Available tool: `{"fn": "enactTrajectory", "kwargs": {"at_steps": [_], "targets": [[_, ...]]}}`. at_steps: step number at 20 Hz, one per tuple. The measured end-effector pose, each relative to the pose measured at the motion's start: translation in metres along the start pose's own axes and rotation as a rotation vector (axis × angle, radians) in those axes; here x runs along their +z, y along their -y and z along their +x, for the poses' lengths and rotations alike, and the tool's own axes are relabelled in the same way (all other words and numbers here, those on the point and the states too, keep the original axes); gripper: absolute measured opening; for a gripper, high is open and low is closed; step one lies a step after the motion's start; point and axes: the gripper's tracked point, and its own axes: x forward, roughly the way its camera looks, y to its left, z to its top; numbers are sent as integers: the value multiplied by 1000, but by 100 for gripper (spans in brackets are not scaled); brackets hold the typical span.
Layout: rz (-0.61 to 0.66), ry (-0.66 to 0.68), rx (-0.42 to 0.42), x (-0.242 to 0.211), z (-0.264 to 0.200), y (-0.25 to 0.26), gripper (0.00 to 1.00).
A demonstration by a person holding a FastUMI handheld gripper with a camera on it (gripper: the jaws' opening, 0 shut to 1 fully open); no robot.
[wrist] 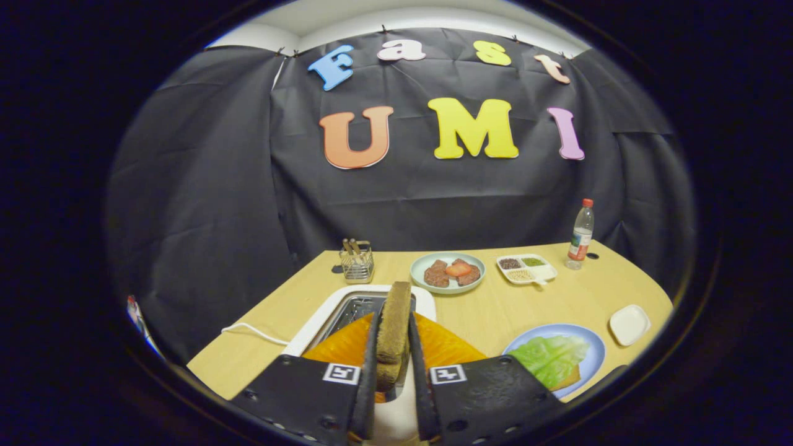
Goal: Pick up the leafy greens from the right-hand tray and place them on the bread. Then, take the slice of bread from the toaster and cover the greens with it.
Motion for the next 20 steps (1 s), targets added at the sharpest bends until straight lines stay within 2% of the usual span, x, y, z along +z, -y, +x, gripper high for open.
{"fn": "enactTrajectory", "kwargs": {"at_steps": [1,2,3,6,13,20], "targets": [[1,-2,14,-1,2,-2,18],[14,0,30,0,-1,-5,18],[17,2,41,2,-5,-6,9],[27,51,71,17,-14,-8,9],[173,192,158,86,-53,11,9],[203,265,81,96,-82,99,9]]}}
